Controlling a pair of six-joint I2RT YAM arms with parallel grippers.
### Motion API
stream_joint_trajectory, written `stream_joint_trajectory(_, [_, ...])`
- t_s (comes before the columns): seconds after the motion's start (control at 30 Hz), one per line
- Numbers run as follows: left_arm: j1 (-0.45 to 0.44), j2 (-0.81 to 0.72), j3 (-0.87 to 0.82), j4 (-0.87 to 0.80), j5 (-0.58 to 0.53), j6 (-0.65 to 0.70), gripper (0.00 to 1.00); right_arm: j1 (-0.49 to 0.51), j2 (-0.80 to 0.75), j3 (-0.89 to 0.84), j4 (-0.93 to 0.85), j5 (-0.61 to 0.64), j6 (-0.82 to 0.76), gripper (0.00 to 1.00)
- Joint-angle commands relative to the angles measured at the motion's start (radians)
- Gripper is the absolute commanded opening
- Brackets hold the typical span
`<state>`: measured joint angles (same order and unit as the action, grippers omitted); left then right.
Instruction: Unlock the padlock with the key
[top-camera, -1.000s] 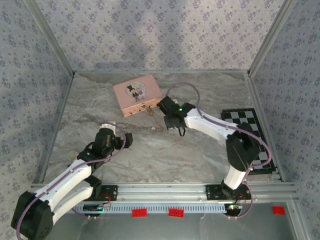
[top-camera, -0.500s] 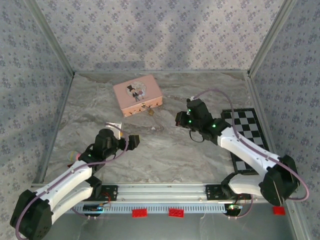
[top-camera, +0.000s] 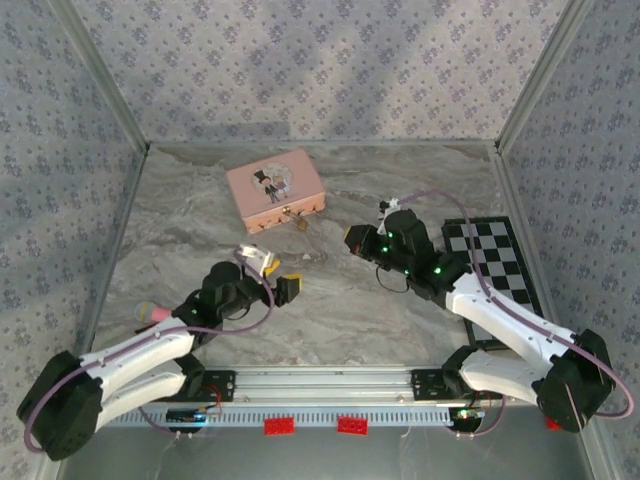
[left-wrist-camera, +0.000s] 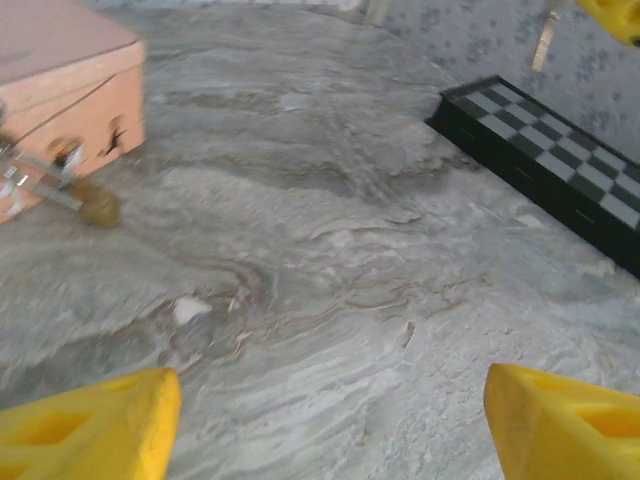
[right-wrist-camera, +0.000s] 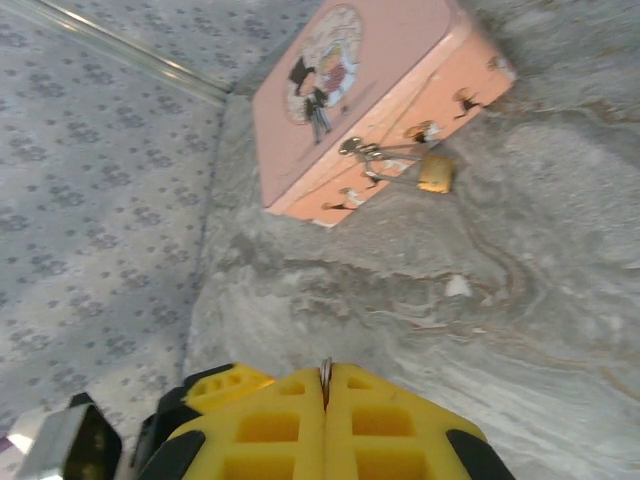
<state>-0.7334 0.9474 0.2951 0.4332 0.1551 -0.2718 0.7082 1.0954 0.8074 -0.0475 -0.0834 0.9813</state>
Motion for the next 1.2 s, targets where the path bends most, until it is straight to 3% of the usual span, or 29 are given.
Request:
stream_joint_trajectory(0.0, [-0.045, 0.070, 0.065, 0.171, 0.053, 0.199, 0.74, 0.031, -0.011, -0.014, 0.094, -0.020, 0.055, 0.00])
stream_joint_trajectory(0.17, [-0.073, 0.211, 0.173, 0.187, 0.088, 0.382, 0.64, 0.089, -0.012, -0.020, 0.128, 0.008, 0.076, 0.00])
stream_joint_trajectory(0.43, [-0.078, 0.314, 0.201, 0.348, 0.126, 0.446, 0.61, 0.154, -0.022, -0.079, 0.214, 0.087, 0.125, 0.00])
stream_joint_trajectory(0.47, [-0.077, 0.319, 0.203, 0.348, 0.148, 0.459, 0.51, 0.158, -0.023, -0.086, 0.228, 0.094, 0.131, 0.00])
stream_joint_trajectory(0.57, [-0.079, 0.314, 0.195, 0.349, 0.193, 0.489, 0.39, 0.163, -0.017, -0.094, 0.254, 0.097, 0.133, 0.00])
stream_joint_trajectory(1.17, [-0.072, 0.293, 0.167, 0.396, 0.109, 0.452, 0.37, 0.174, -0.012, -0.085, 0.241, 0.120, 0.134, 0.00])
